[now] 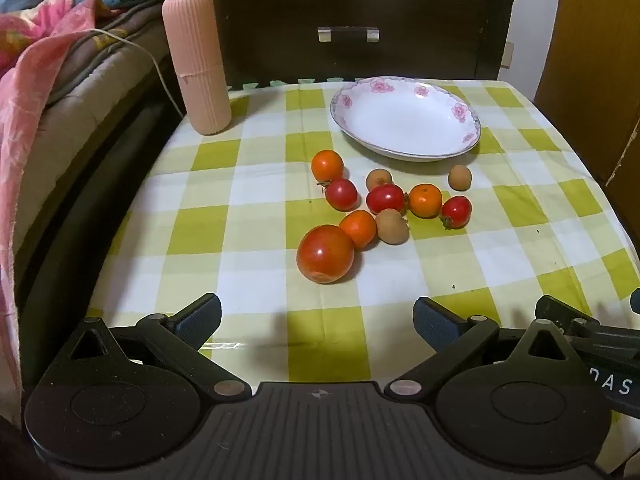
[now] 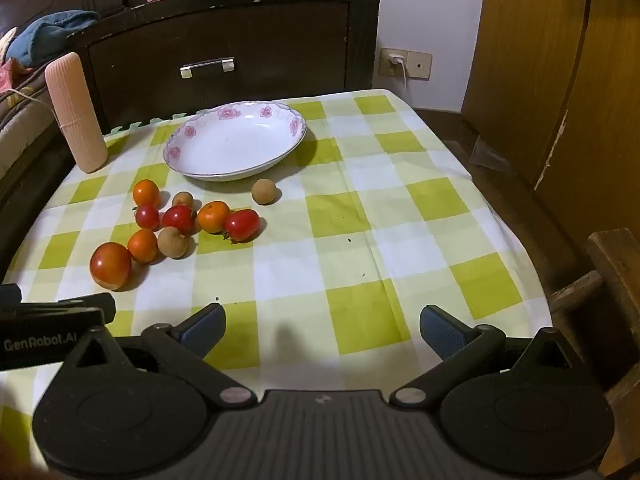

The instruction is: Organize fruits

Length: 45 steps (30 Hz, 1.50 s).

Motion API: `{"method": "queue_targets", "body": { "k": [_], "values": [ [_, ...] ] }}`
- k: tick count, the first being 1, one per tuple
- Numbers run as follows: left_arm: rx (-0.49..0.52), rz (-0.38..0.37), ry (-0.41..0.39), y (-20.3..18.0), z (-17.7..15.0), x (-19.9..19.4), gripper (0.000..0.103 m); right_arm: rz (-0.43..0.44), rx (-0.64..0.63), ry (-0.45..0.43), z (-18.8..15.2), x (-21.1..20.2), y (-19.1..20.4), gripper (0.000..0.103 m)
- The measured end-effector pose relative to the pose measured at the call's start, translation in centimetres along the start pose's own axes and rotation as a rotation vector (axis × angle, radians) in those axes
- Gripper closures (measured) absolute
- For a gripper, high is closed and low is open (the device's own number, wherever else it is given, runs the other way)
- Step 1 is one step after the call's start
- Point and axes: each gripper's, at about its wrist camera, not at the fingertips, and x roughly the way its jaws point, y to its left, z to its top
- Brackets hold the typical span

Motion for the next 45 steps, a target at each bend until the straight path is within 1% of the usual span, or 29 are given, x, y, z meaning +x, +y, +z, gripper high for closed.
{"method": "queue_targets", "body": {
  "k": [7,11,45],
  "values": [
    [0.003,-0.004,0.009,0.43,0.06,0.18,0.0,-0.007,0.001,0.001,0.29,-0.06,0.11,0.001],
    [-0.004,0.0,0.01,0.09,-0.17,0.34,0.0,-0.006,0.004,0.002,-0.16,0.15,0.01,0.001],
    [-0.011,-0.009,0.025,-0.11,-0.5,0.57,0.004,0.002,0.01,0.019,-0.2,0.55,0.08,0.001]
  ]
}}
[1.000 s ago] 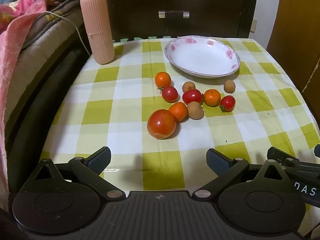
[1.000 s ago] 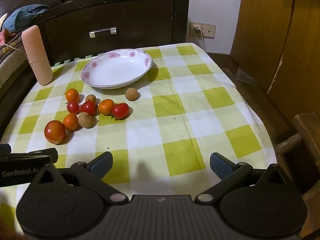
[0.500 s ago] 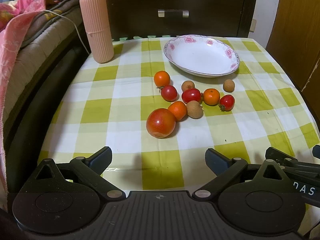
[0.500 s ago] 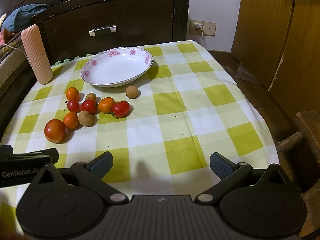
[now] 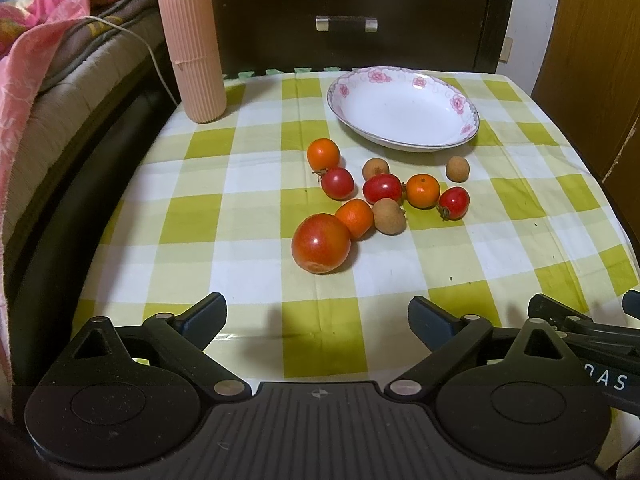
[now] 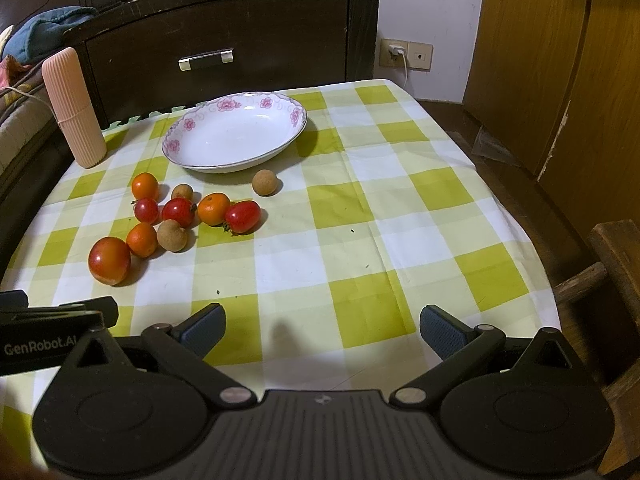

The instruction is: Organize fruits

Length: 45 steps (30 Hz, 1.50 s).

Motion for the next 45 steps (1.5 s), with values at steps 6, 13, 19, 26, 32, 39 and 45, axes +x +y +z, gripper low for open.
{"method": "queue_targets", "body": {
  "k": [6,13,19,26,32,39,45],
  "values": [
    [-0.003,-0.002,0.004,0.21,0.07,0.07,0.004,0.001,-0.001,0.002,-0.1,0.12,0.1,0.001],
    [-0.003,-0.006,0.006,0.39,0.09,0.07,0.006,0.004,-0.001,0.005,-0.22,0.31,0.2,0.001],
    [-0.011,-0.01,0.007,0.5,0.17,-0.02,0.006,0.014,0.004,0.01,-0.18,0.38,0.22,0.001],
    [-0.008,-0.008,0.001,0.66,0.35,-0.33,0.008,0.032,0.016,0.007,-0.16,0.28,0.1,0.001],
    [-0.014,-0.012,0.007,0.8,0.49,-0.39,0.009,0.04,0.02,0.006,-0.07,0.31,0.1,0.001],
    [-0.014,-0.012,0.008,0.84,0.5,-0.39,0.01,0.041,0.02,0.006,-0.08,0.33,0.16,0.001],
    [-0.015,-0.009,0.011,1.01,0.57,-0.38,0.01,0.042,0.016,0.007,-0.03,0.38,0.33,0.001]
  ]
}}
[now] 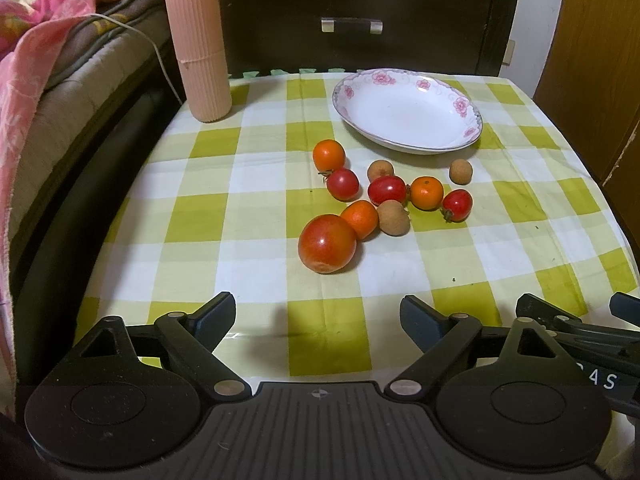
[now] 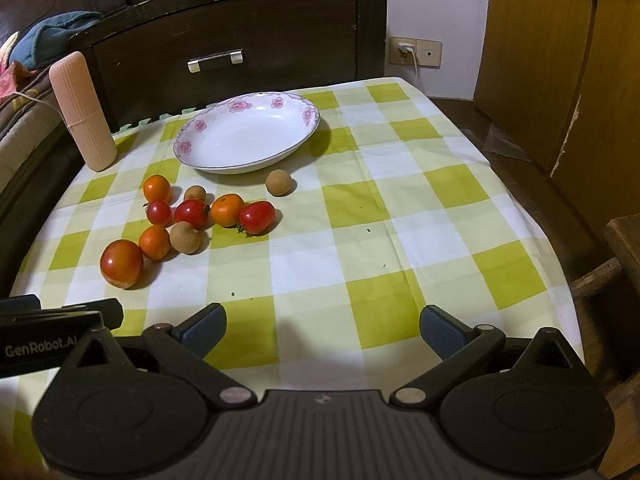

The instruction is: Organize fruits

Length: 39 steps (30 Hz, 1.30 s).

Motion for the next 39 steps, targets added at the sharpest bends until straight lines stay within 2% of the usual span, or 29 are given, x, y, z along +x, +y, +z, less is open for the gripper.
{"method": "queue_targets", "body": {
  "k": [13,16,21,25,33,35,39],
  "values": [
    [0.011,0.007,0.017,0.6,-0.3,0.3,0.012,0.02,-0.023,0.006,0.0,0.4,0.5,0.001],
    [-0.004,-0.014,0.029,1.5,-0.4,0.3,0.01,0.035,-0.035,0.013,-0.1,0.5,0.7,0.001],
    [-0.074,-0.062,0.005,2.9,-0.5,-0.2,0.005,0.055,-0.067,0.014,-0.1,0.6,1.3,0.002],
    [-0.001,-0.026,0.006,2.0,-0.3,0.5,0.006,0.082,-0.073,0.021,0.1,0.7,1.3,0.002],
    [0.131,-0.049,0.01,0.4,1.7,2.7,0.012,0.115,-0.109,0.009,1.7,0.9,1.0,0.002],
    [0.141,-0.051,0.005,0.4,2.3,3.4,0.014,0.13,-0.106,0.013,2.3,1.1,0.6,0.003],
    [0.124,-0.083,0.036,0.5,3.0,5.0,0.024,0.158,-0.116,0.032,3.6,1.9,0.0,0.003]
  ]
}}
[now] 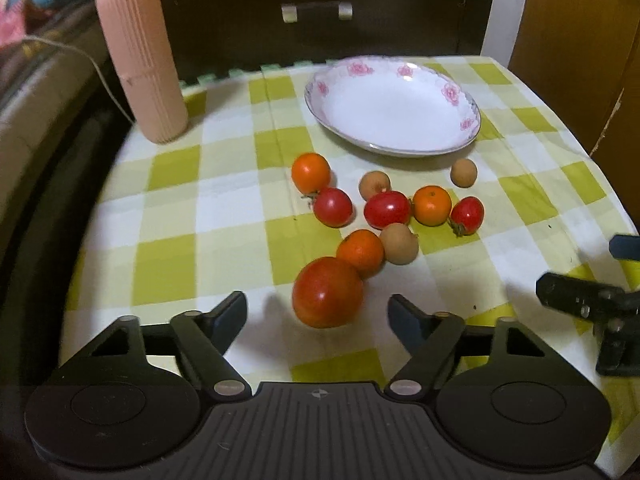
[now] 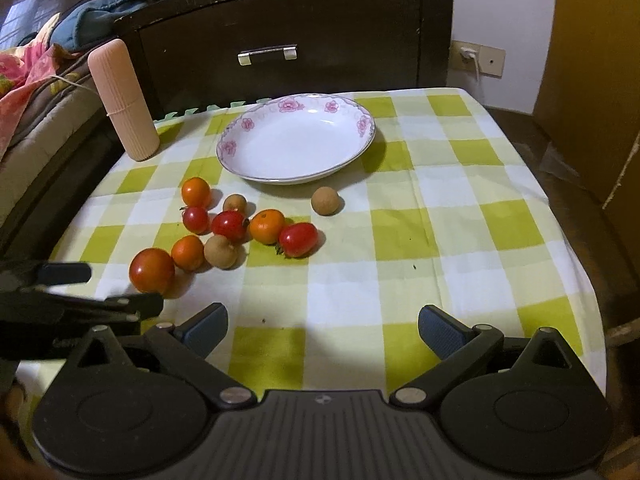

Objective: Organize fruits
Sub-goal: 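Grasp the large red tomato with the left tool while the right tool grasps a red cherry tomato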

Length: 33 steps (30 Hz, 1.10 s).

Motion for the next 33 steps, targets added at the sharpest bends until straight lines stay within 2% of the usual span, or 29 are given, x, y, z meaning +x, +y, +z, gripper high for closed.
{"method": "queue_targets", "body": {
  "k": [7,11,17,20,22,24,29,33],
  "values": [
    [-0.001,-0.02,0.053,-0.3,-0.2,1.9,0.038,0.008,-0.052,0.012,1.9,1.9,-0.8,0.003],
    [-0.005,-0.011,0.04,-0.3,0.1,2.3,0.041,0.029,-0.089,0.011,2.4,2.8,-0.6,0.003],
    [-0.004,-0.007,0.025,-0.4,0.2,2.4,0.038,0.085,-0.132,0.017,3.0,4.3,-0.1,0.012],
    [0.005,-0.013,0.028,-0.5,0.0,2.4,0.03,0.108,-0.152,0.028,3.3,5.5,0.1,0.023],
    [0.035,-0.015,0.025,-0.9,-0.3,2.5,0.02,0.123,-0.168,0.035,3.5,6.2,0.3,0.031],
    [0.02,0.001,0.034,-0.9,-0.5,2.6,0.01,0.124,-0.183,0.042,3.6,7.0,0.4,0.033],
    [-0.002,0.002,0.037,-0.4,-0.4,2.8,0.011,0.118,-0.192,0.042,3.9,8.2,0.3,0.04],
    [-0.004,0.014,0.018,-0.3,-0.3,2.7,0.021,0.132,-0.174,0.058,4.2,9.2,0.1,0.049]
  ]
}}
